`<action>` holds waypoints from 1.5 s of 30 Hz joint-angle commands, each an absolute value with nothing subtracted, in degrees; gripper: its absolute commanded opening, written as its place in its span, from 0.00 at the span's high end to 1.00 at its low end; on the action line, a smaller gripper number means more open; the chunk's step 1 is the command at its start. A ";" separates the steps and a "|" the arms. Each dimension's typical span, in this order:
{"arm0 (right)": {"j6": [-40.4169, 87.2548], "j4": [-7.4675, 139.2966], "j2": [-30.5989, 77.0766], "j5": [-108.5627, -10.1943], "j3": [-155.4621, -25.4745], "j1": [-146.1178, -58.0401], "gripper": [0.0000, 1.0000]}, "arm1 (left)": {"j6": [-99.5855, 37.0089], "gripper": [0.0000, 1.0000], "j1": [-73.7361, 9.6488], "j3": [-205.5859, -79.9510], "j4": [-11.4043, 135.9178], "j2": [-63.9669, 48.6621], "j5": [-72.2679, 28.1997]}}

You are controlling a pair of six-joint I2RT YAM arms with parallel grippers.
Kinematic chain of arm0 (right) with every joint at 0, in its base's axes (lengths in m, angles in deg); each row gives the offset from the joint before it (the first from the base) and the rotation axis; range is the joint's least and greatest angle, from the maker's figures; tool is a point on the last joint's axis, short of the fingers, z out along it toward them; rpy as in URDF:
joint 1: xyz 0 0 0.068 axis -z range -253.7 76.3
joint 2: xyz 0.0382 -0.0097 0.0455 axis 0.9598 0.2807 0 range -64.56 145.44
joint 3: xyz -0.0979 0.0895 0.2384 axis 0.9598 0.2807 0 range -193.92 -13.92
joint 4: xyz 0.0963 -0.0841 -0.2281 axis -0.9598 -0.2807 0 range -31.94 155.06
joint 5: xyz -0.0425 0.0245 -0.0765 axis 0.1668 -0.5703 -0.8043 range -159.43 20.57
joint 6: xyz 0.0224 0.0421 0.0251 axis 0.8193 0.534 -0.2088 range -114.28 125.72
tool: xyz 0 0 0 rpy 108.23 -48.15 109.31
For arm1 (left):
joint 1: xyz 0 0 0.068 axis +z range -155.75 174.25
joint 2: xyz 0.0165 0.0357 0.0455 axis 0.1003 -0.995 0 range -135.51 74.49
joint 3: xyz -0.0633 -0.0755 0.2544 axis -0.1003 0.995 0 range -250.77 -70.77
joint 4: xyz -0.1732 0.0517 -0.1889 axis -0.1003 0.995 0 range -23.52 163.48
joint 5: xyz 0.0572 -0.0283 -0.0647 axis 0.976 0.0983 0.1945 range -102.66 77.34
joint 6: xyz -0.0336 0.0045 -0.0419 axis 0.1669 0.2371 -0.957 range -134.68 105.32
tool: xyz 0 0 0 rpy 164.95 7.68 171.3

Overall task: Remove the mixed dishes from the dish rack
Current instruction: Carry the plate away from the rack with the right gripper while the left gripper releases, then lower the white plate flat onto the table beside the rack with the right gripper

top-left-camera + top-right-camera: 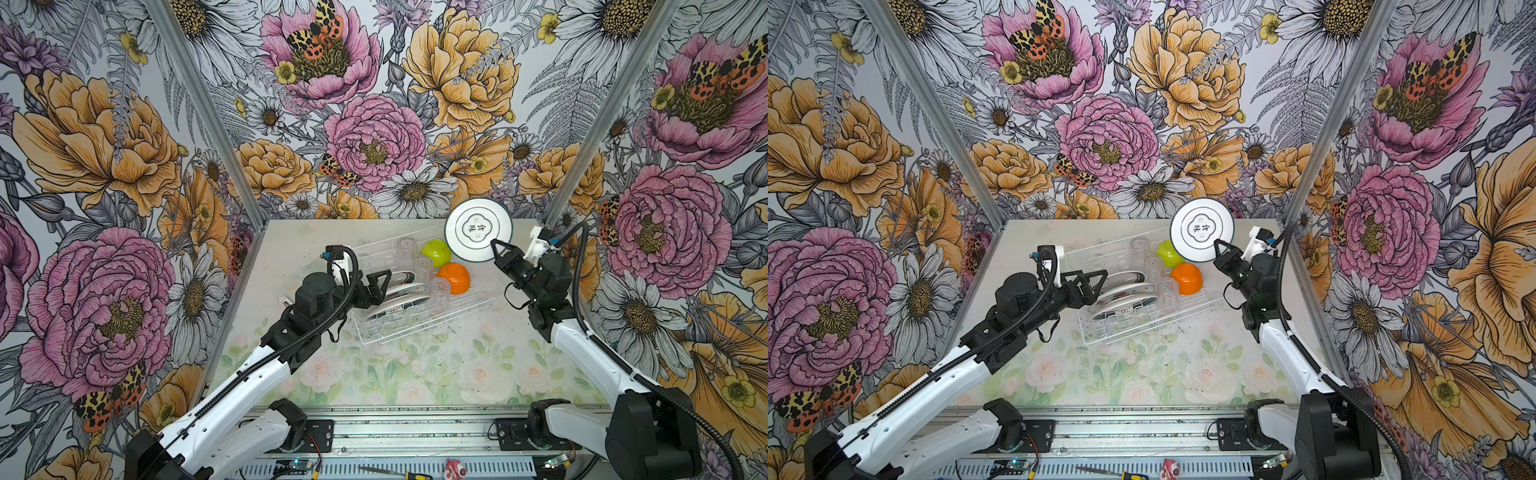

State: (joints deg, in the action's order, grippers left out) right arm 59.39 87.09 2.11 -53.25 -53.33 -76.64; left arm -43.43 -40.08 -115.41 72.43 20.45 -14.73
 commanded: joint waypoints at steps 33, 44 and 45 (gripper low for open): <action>57.32 86.93 10.57 -50.18 -45.19 -53.07 1.00 | -30.17 0.01 -47.94 -98.10 45.55 25.51 -22.59; 55.99 87.86 19.81 -49.48 -45.52 -52.87 1.00 | -30.06 0.01 -47.93 -97.58 45.20 25.76 -21.25; 55.99 87.77 20.40 -49.36 -45.55 -52.88 1.00 | -30.06 0.01 -47.94 -97.60 45.19 25.71 -21.30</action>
State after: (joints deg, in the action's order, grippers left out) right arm 57.25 84.57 19.40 -50.10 -45.14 -53.34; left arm -31.13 -47.64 -98.38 46.90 25.02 -21.72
